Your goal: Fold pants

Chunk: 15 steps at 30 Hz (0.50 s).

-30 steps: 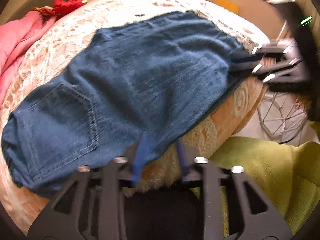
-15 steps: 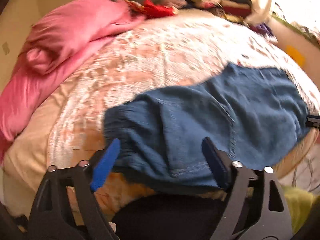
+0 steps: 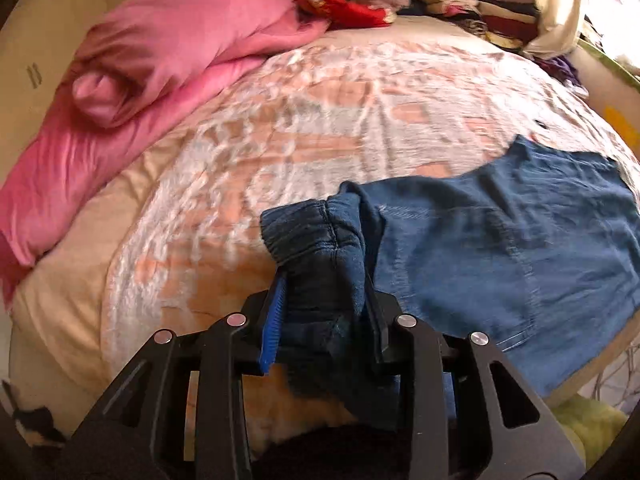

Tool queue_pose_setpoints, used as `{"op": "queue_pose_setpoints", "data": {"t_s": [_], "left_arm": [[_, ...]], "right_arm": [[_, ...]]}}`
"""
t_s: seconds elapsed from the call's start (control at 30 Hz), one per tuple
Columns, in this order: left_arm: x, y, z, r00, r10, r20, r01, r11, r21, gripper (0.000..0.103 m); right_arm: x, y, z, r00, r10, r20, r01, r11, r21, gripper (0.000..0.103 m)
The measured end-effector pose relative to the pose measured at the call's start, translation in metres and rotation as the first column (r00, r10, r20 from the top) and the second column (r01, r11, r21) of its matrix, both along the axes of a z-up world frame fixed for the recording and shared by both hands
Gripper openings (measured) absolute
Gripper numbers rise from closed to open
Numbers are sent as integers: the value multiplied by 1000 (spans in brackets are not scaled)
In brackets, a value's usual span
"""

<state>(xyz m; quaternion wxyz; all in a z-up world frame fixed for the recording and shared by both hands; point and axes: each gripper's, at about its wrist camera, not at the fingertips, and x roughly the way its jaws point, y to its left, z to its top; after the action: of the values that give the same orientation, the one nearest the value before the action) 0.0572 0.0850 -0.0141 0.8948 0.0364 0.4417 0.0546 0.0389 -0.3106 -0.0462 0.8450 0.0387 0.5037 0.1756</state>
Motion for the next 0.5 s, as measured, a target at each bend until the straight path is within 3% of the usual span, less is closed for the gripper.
{"op": "queue_pose_setpoints", "data": {"t_s": [0.07,0.17,0.27,0.4,0.5], "left_arm": [[2,6,-2,1000,12,-9,-13,1000,-28,35],[2,9,3,1000,21,7,-20,1000,-10,43],[-9,5,20,998,23,54,-21,999,-23,43],[-30,-17,54,987,-29,155,31,1000,-8,52],[-34,-45,60,979,-135,151,144,989,-46,58]], "right_arm": [[-1,1,-3,1000,2,-4,-2,1000,-5,56],[-1,1,-2,1000,7,-7,-7,1000,-9,56],[-2,0,5,1000,10,12,-10,1000,-2,56],[0,-2,19,998,1,56,-2,1000,15,56],[5,2,27,997,13,76,-15,1000,20,56]]}}
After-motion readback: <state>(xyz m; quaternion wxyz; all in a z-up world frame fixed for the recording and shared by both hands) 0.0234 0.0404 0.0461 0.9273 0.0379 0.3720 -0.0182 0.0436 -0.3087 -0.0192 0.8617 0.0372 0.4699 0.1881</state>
